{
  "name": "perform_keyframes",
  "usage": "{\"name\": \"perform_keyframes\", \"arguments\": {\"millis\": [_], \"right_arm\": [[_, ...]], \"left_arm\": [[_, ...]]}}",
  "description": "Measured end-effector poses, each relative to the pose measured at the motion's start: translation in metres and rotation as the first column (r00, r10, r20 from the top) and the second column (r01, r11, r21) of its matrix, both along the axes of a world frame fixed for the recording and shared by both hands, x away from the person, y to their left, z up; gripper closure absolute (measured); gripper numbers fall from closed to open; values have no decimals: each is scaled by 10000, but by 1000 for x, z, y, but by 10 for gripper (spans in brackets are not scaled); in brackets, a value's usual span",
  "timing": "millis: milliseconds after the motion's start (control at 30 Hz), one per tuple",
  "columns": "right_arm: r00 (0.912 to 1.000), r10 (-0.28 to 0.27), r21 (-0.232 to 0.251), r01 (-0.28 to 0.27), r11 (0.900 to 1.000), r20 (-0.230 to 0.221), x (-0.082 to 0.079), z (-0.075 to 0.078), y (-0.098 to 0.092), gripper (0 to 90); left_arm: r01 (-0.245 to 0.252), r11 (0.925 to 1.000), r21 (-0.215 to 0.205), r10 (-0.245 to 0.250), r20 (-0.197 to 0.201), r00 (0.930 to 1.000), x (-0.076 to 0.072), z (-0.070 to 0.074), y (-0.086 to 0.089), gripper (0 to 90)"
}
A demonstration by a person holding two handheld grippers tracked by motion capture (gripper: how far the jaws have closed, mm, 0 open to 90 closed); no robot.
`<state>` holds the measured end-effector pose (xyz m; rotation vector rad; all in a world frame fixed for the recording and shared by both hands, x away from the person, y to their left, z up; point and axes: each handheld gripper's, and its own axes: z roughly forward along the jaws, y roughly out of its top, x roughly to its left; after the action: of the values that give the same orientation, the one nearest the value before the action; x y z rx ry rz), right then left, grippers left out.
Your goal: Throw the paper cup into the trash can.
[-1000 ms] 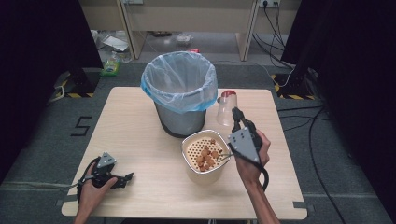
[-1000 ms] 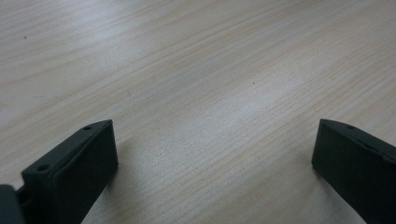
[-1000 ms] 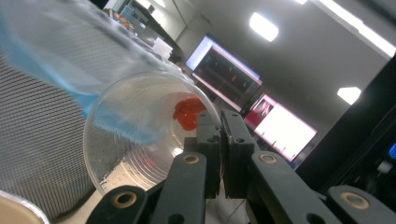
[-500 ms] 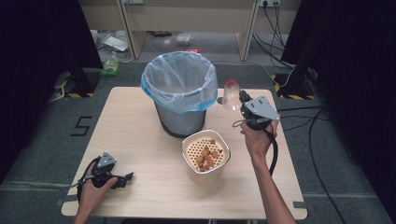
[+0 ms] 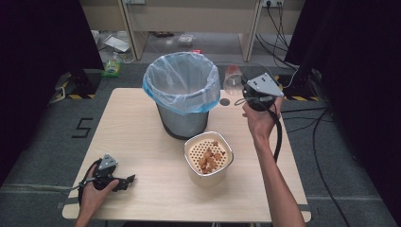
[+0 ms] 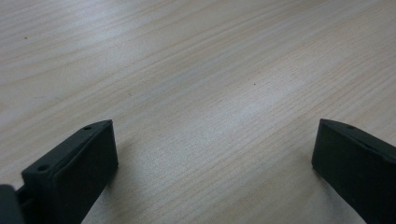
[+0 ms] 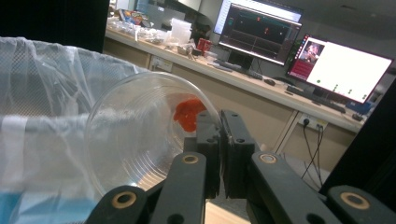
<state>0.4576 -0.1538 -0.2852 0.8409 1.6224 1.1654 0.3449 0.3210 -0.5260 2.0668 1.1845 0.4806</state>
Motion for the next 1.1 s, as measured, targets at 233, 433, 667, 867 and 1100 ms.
{"name": "perform_keyframes", "arguments": {"millis": [233,433,667,867,1100], "right_arm": [[9987,340,-386,-325,9987,378,12,33,31,873],[9959,851,-895,-820,9926,319,23,42,68,872],[9888,1415,-1368,-1469,9796,-483,40,31,109,870],[9817,1550,-1668,-1721,9708,-1110,56,20,127,865],[9766,1415,-1681,-1685,9713,-1617,68,15,136,789]], "left_arm": [[-3,10000,-8,3,16,10000,0,0,0,0],[-2,10000,-5,2,6,10000,0,0,0,0],[1,10000,-1,-1,8,10000,0,0,0,0],[-2,10000,-2,2,7,10000,0,0,0,0],[-1,10000,-1,1,7,10000,0,0,0,0]]}}
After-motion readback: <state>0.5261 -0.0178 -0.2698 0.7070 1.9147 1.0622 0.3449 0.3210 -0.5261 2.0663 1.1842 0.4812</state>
